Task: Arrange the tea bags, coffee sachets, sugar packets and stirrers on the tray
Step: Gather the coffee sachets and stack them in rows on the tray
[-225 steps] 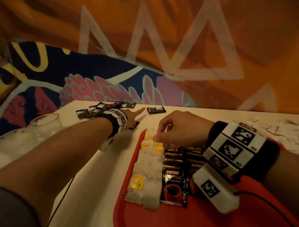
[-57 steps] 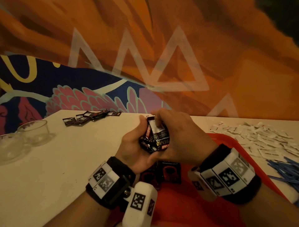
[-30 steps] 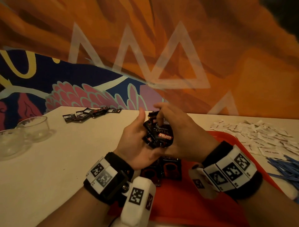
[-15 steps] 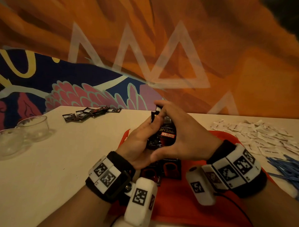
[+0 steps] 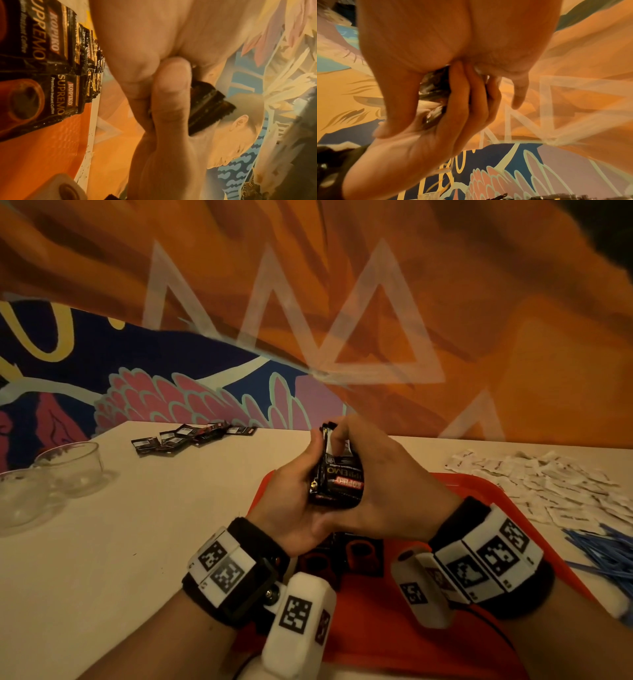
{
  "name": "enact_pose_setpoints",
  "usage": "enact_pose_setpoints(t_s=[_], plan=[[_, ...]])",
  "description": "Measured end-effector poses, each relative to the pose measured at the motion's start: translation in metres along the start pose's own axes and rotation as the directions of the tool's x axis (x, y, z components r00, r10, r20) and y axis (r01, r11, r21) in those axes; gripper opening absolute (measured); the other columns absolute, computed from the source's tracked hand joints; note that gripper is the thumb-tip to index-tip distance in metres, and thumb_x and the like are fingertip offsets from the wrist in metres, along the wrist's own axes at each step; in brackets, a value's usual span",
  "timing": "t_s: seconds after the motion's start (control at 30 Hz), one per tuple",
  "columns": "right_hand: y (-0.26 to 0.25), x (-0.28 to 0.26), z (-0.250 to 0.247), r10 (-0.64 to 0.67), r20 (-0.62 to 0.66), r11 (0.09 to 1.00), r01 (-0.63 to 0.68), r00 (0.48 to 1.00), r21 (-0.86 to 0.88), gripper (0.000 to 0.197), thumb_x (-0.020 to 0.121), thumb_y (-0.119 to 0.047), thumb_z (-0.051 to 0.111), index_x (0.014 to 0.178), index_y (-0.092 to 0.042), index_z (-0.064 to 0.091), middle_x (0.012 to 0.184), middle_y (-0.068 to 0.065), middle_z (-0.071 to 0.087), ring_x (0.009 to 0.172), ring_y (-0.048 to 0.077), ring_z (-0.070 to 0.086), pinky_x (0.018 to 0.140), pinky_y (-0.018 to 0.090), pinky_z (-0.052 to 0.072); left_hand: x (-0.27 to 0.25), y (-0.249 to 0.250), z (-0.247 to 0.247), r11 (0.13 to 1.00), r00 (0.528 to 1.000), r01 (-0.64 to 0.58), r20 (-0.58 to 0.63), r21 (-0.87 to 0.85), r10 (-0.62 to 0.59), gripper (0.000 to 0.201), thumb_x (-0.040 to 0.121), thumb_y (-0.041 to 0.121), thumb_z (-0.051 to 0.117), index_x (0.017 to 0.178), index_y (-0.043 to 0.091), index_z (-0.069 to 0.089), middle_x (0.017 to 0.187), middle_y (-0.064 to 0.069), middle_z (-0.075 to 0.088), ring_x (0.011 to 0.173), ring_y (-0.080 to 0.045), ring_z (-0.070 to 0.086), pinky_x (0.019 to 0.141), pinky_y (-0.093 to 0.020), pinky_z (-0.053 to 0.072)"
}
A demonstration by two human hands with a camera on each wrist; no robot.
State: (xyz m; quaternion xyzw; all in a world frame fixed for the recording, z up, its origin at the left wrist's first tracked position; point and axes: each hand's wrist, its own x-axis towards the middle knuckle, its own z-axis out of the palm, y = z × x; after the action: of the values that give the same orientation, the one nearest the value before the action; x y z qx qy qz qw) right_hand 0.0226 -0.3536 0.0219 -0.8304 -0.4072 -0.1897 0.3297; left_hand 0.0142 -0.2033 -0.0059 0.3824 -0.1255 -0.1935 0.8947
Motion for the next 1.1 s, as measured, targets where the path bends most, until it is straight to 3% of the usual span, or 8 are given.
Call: enact_pose_setpoints(t_s=[0.27,0.37,0.47,0.6,0.73,0.87,0.97,1.1], plan=[[0.006,0.002,0.003,0.009,0.062,0.979,0.004,0.998,-0.202,0.071,0.05,-0.047,0.091,0.089,-0.029,0.035,0.091,-0.015,0.041,0.082,0.013,0.04,0.068,0.03,0.037,0.001,-0.001,-0.001,1.0,1.0,0.017,-0.002,0.025,-0.017,0.052,0.098,0.05,0.045,0.124,0.009,0.062,0.113,-0.014,0.066,0.099,-0.027,0.07,0.077,-0.034,0.061],[0.004,0.002,0.001,0.036,0.067,0.972,-0.019,0.997,-0.236,0.072,0.049,-0.055,0.089,0.092,-0.028,0.039,0.098,-0.013,0.046,0.088,0.014,0.042,0.075,0.035,0.041,-0.001,-0.002,-0.002,0.999,0.999,0.003,0.033,-0.032,-0.001,0.039,0.099,0.034,0.047,0.114,0.002,0.065,0.095,-0.017,0.066,0.07,-0.028,0.071,0.05,-0.03,0.057],[0.004,0.001,-0.003,0.097,0.125,0.986,-0.078,0.987,-0.148,0.075,0.048,-0.073,0.075,0.101,-0.031,0.042,0.123,-0.01,0.049,0.11,0.015,0.046,0.093,0.039,0.043,0.002,-0.003,-0.007,0.997,0.999,-0.019,0.032,0.08,0.016,0.028,0.083,0.012,0.057,0.108,0.004,0.066,0.094,-0.015,0.068,0.079,-0.025,0.071,0.061,-0.032,0.058],[0.01,0.001,-0.01,0.16,0.131,0.984,-0.169,0.979,0.062,0.07,0.058,-0.052,0.088,0.116,-0.032,0.053,0.148,-0.013,0.036,0.131,0.004,0.04,0.102,0.025,0.042,0.006,-0.003,-0.008,0.967,0.994,-0.071,-0.068,0.246,0.091,0.038,0.087,0.008,0.054,0.124,0.003,0.061,0.106,-0.018,0.07,0.091,-0.027,0.071,0.071,-0.037,0.059],[0.016,0.004,-0.01,0.343,-0.063,0.924,-0.324,0.937,0.205,0.075,0.064,-0.039,0.089,0.125,-0.036,0.046,0.128,-0.012,0.053,0.098,0.006,0.063,0.071,0.021,0.055,0.007,0.0,-0.009,0.928,0.974,-0.136,-0.126,0.348,0.19,0.042,0.087,0.012,0.062,0.129,0.007,0.061,0.118,-0.019,0.07,0.103,-0.03,0.07,0.081,-0.039,0.06],[0.022,0.004,-0.009,0.458,-0.021,0.851,-0.431,0.889,0.301,0.049,0.073,-0.023,0.086,0.115,-0.028,0.06,0.089,-0.004,0.073,0.06,-0.005,0.061,0.062,0.018,0.047,0.007,0.006,-0.011,0.925,0.964,-0.153,-0.152,0.347,0.217,0.045,0.084,0.012,0.066,0.129,0.006,0.061,0.122,-0.018,0.069,0.107,-0.03,0.069,0.082,-0.039,0.06],[0.025,0.003,-0.007,0.446,-0.02,0.836,-0.409,0.895,0.365,0.025,0.075,-0.017,0.084,0.093,-0.029,0.072,0.084,-0.001,0.075,0.068,0.003,0.066,0.07,0.031,0.052,0.007,0.006,-0.014,0.91,0.955,-0.15,-0.182,0.387,0.235,0.046,0.081,0.015,0.069,0.126,0.01,0.064,0.118,-0.014,0.071,0.108,-0.029,0.069,0.079,-0.038,0.058],[0.028,0.003,-0.004,0.395,-0.223,0.871,-0.286,0.891,0.4,0.018,0.077,-0.008,0.081,0.082,-0.024,0.075,0.079,-0.006,0.075,0.064,0.005,0.067,0.059,0.028,0.053,0.009,0.009,-0.015,0.938,0.939,-0.148,-0.253,0.313,0.232,0.052,0.079,0.039,0.071,0.122,0.011,0.064,0.099,-0.008,0.068,0.083,-0.019,0.063,0.072,-0.034,0.05]])
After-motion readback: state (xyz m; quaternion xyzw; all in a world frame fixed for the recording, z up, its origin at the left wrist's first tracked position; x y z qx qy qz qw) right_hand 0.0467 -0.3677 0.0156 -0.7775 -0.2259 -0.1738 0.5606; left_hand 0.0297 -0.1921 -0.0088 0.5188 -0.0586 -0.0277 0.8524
